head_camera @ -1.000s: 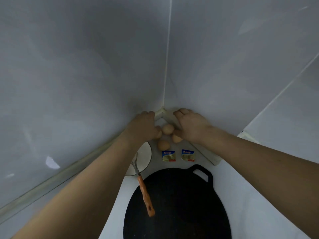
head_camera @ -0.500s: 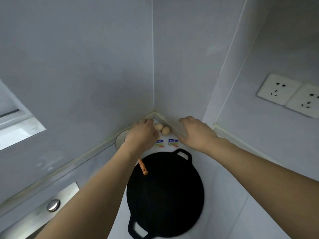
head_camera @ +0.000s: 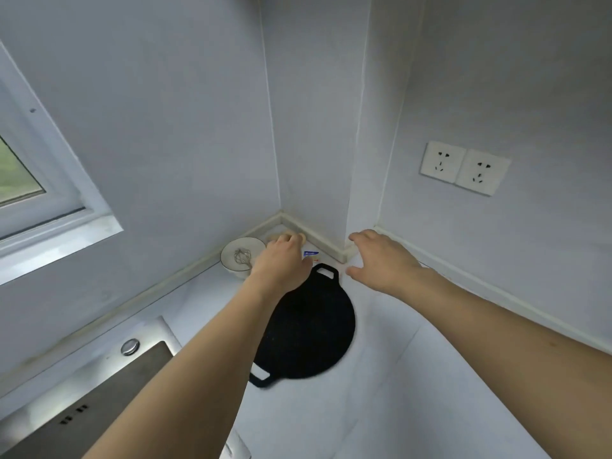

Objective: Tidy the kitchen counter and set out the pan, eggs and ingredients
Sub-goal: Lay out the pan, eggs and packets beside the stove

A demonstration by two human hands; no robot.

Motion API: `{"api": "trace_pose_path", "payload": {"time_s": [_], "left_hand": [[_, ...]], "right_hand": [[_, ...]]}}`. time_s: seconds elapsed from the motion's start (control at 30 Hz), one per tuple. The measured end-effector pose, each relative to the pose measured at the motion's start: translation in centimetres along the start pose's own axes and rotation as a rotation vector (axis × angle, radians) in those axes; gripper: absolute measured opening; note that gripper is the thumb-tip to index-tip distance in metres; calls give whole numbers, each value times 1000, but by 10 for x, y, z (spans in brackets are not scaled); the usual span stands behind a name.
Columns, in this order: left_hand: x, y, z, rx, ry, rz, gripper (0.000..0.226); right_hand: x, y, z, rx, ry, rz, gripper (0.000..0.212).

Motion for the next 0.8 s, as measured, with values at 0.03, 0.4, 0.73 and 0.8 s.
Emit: {"api": "trace_pose_path", "payload": {"time_s": [0.03, 0.4, 0.73, 0.8], "left_hand": [[-5, -12, -8, 12, -5, -3, 43], [-17, -168, -57, 310, 27, -2, 49], [6, -344, -89, 737, 129, -125, 53], [10, -375, -108, 835, 148, -153, 52]], "right_hand": [[-10, -4, -11, 12, -10, -1, 61], [-96, -90, -134, 266, -124, -63, 64], [-166, -183, -262, 705, -220, -164, 65], [-177, -192, -291, 783, -252, -181, 65]]}}
Point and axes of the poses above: each hand's wrist, its own z-axis towards the middle knuckle, its own x-axis out of the palm, y = z × x, the point moved 7 cm from there along z, towards the middle knuckle, and after that the axes turned 13 degrees about -y, right-handed, at the moved point
